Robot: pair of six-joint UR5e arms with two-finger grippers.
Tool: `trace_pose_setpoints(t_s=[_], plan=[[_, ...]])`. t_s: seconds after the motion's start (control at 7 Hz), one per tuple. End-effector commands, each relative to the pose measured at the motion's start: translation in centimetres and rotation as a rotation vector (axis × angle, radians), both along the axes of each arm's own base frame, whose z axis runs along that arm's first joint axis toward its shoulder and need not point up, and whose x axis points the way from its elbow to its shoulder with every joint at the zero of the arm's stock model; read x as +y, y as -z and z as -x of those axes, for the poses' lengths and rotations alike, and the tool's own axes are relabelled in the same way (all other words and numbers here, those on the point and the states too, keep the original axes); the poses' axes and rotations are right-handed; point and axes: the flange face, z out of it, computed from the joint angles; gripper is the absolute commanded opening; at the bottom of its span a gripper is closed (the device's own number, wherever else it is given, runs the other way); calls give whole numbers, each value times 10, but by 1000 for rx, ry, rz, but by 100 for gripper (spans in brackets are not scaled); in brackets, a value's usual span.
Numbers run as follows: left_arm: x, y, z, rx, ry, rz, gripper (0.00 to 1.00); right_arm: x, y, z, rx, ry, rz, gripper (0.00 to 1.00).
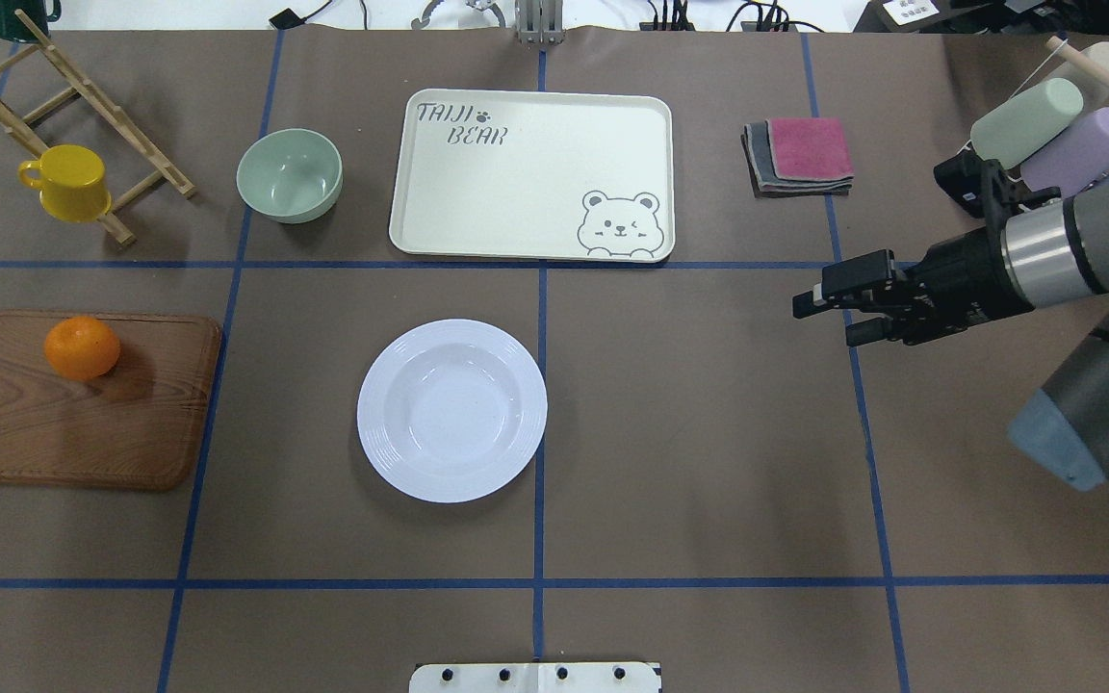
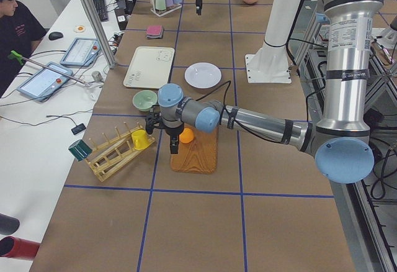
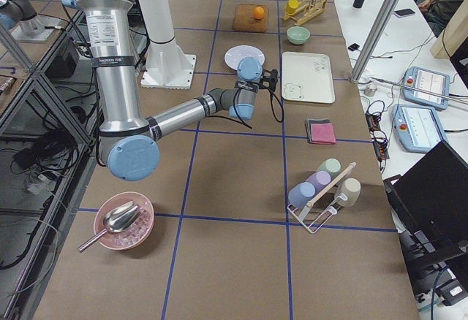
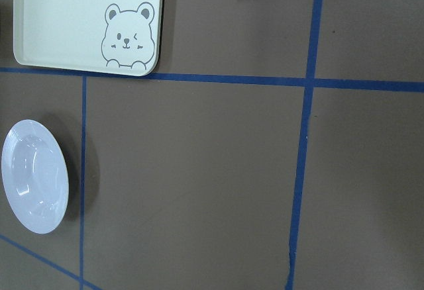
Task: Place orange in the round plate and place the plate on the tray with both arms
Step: 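Move the left gripper toward the orange while the right gripper advances toward the white plate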
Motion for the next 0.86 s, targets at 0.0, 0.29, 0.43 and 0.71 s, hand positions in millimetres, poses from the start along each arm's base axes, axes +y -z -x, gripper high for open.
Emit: trace_pose_setpoints(t_s=[0.0, 0.29, 0.43, 0.71], plan=[[7, 11, -44, 34, 27, 37, 100, 35, 10, 47, -78, -51, 69, 99], [14, 20, -83, 26, 72, 70, 100, 61, 23, 73, -117, -63, 65, 99], [18, 24, -102, 35, 67, 86, 100, 75, 31, 87, -134, -78, 82, 98], [24, 31, -149, -7, 68, 82, 100, 81, 46, 100, -160, -78, 69, 98]])
